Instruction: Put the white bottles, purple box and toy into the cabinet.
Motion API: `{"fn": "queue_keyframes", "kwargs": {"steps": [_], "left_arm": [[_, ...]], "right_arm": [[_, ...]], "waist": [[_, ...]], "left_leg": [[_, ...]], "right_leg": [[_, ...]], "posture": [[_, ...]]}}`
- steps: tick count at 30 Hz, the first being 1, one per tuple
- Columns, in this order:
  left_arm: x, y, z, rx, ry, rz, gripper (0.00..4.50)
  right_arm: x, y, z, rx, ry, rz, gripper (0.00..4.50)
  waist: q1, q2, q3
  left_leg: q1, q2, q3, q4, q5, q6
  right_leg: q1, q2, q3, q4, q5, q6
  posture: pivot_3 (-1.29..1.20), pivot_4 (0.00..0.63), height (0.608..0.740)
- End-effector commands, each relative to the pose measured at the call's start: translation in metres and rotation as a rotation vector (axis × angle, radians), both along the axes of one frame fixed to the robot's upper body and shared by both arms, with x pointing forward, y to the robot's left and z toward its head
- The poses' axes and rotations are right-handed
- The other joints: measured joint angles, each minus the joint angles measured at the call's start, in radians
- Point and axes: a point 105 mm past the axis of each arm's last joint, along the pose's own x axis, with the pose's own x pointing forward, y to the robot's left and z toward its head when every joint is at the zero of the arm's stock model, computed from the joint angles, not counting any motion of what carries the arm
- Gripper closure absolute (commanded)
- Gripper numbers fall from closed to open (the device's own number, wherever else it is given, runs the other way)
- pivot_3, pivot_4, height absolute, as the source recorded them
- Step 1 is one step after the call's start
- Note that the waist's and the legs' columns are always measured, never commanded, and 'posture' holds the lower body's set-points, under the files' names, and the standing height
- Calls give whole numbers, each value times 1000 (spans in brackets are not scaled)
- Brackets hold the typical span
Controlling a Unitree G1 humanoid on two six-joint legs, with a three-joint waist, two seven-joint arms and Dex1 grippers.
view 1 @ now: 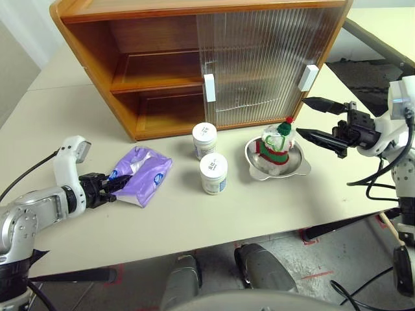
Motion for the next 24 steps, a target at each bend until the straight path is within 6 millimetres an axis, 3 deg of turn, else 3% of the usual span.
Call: {"fn": "queue_keyframes", "kwargs": {"steps": [1, 8, 14, 19, 24], "left_arm": [[9, 2, 20, -85, -122, 45, 4398], [18, -16, 58, -174, -268, 26, 4490], [28, -33, 77, -169, -333, 6, 4490], [49, -73, 115, -197, -475, -44, 4490], [61, -73, 138, -168, -534, -12, 4490]], "right_arm": [[2, 2, -2, -23, 5, 10, 0], [3, 4, -2, -25, 4, 21, 0], [4, 4, -1, -25, 2, 26, 0], [1, 9, -2, -6, 8, 40, 0], [1, 10, -3, -5, 10, 40, 0]], "waist": [[2, -1, 0], [3, 0, 0], [11, -1, 0], [27, -2, 1], [30, -3, 1]], "left_leg": [[0, 0, 0, 0, 0, 0], [1, 0, 1, 2, 1, 0], [2, 0, 2, 6, 2, 1], [5, -1, 2, 11, 2, 2], [8, -3, 4, 12, 3, 2]], "right_leg": [[0, 0, 0, 0, 0, 0], [1, 1, 0, 1, 0, 0], [4, 1, 0, 1, 2, 3], [9, 1, 0, 1, 3, 5], [12, 0, 3, 1, 5, 5]], "posture": [[-274, 103, 740], [-265, 101, 740], [-259, 102, 740], [-260, 103, 740], [-260, 101, 740]]}}
